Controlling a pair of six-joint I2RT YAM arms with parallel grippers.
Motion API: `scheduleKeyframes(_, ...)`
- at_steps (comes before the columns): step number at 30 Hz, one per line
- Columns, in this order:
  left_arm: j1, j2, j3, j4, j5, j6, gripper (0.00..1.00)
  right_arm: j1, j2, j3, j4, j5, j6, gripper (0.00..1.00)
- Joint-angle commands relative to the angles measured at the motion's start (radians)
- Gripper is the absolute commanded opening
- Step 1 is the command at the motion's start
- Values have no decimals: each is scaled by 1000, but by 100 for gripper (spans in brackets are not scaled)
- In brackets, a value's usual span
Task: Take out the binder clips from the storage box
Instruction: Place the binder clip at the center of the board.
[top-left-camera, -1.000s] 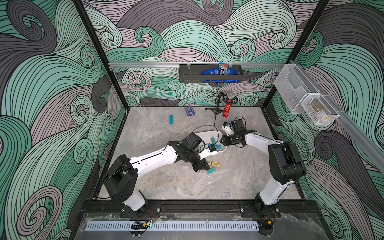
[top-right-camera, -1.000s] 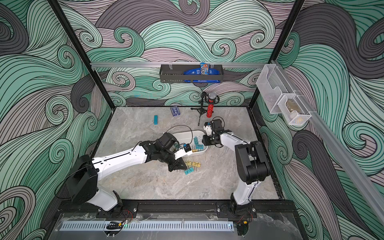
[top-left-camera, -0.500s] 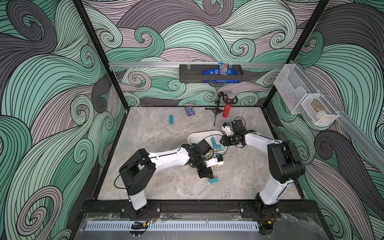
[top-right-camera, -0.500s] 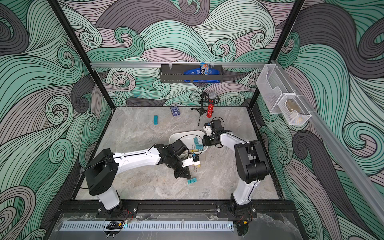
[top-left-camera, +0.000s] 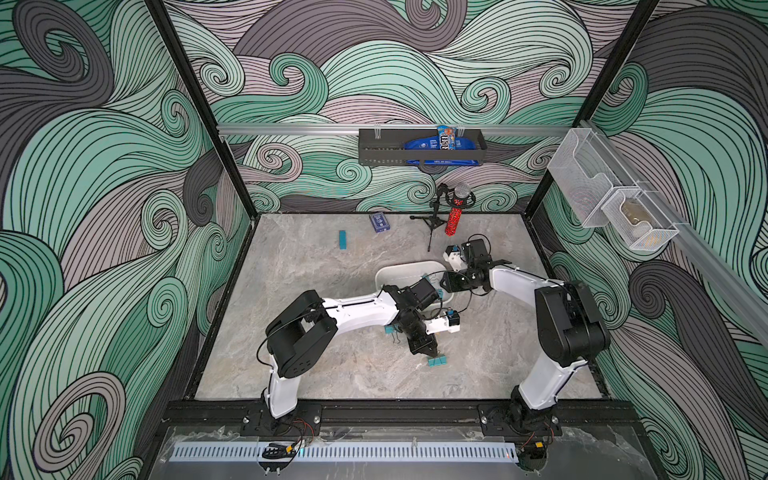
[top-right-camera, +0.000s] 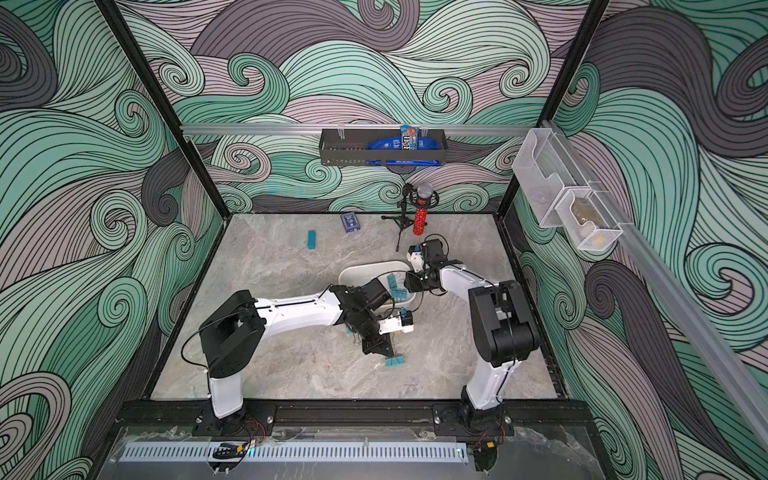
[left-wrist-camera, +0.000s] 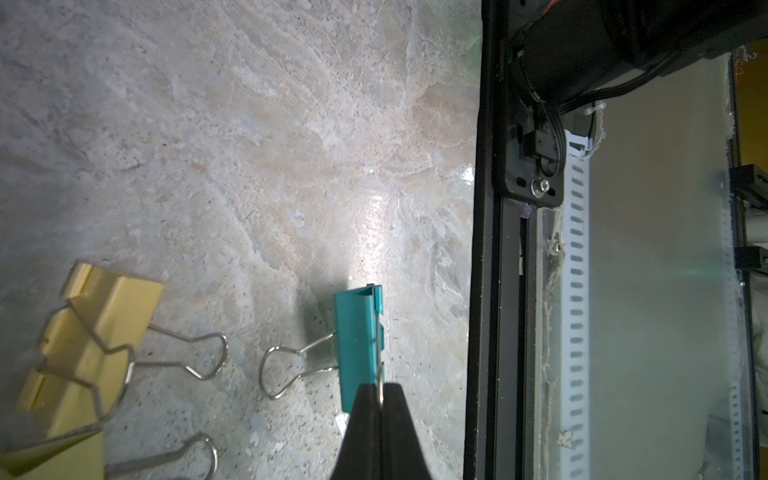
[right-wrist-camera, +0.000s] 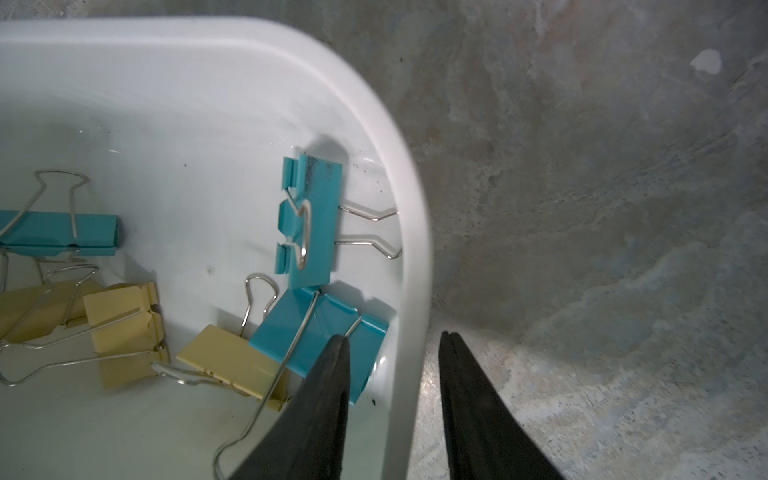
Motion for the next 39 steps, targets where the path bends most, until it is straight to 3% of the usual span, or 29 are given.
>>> scheduleKeyframes(1, -7, 24, 53, -31, 14, 36, 0, 2, 11, -10, -8, -4, -12, 38)
scheduleKeyframes(15, -4, 118, 133, -49, 74, 74, 0, 2, 8, -9, -8, -6, -12, 39)
scheduleKeyframes(39, 43, 198, 198, -47, 47, 64, 3, 3, 7, -10, -8, -6, -12, 38)
